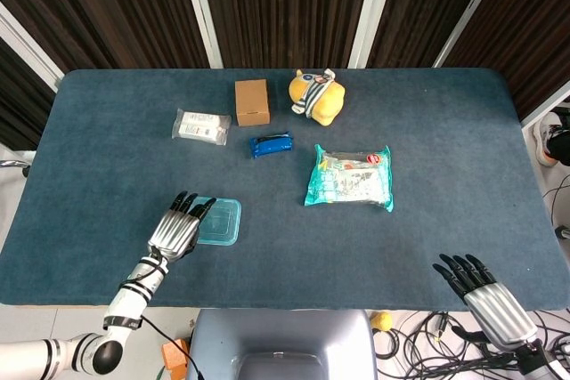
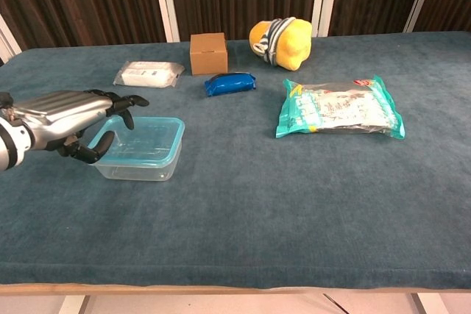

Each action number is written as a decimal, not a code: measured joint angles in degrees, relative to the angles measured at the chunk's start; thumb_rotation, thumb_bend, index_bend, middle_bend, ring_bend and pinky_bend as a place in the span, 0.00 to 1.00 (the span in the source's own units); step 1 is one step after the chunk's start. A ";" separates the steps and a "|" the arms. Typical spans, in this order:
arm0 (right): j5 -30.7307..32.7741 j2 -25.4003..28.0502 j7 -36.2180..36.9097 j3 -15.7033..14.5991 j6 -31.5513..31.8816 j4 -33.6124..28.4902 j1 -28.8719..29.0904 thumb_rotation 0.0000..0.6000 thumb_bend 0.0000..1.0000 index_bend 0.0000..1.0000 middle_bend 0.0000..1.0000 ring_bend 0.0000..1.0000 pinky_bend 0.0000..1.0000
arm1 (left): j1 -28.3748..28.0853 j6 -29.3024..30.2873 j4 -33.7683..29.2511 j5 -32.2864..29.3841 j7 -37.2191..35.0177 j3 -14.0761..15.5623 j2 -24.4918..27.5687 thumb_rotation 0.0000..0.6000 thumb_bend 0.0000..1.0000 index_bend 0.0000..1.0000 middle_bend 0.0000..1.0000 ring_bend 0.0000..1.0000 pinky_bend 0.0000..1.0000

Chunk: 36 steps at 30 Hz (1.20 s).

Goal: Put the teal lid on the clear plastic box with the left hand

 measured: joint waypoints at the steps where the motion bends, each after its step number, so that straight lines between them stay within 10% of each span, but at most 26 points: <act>1: -0.11 -0.02 -0.06 -0.04 -0.02 0.00 0.00 1.00 0.03 0.00 0.00 0.00 0.00 | 0.36 1.04 -0.57 1.81 -0.22 0.18 0.53 1.00 0.73 0.00 0.25 0.06 0.00; 14: -1.00 -0.13 -0.45 -0.36 0.43 -0.03 -0.20 1.00 0.03 0.00 0.00 0.00 0.00 | 7.96 9.24 -9.40 13.60 -0.12 6.78 8.03 1.00 0.73 0.00 0.27 0.06 0.00; 36: -1.15 -0.01 -0.15 -0.45 0.64 0.06 -0.22 1.00 0.03 0.00 0.00 0.00 0.00 | 8.61 4.52 -5.00 11.32 0.89 4.60 2.87 1.00 0.73 0.00 0.26 0.06 0.00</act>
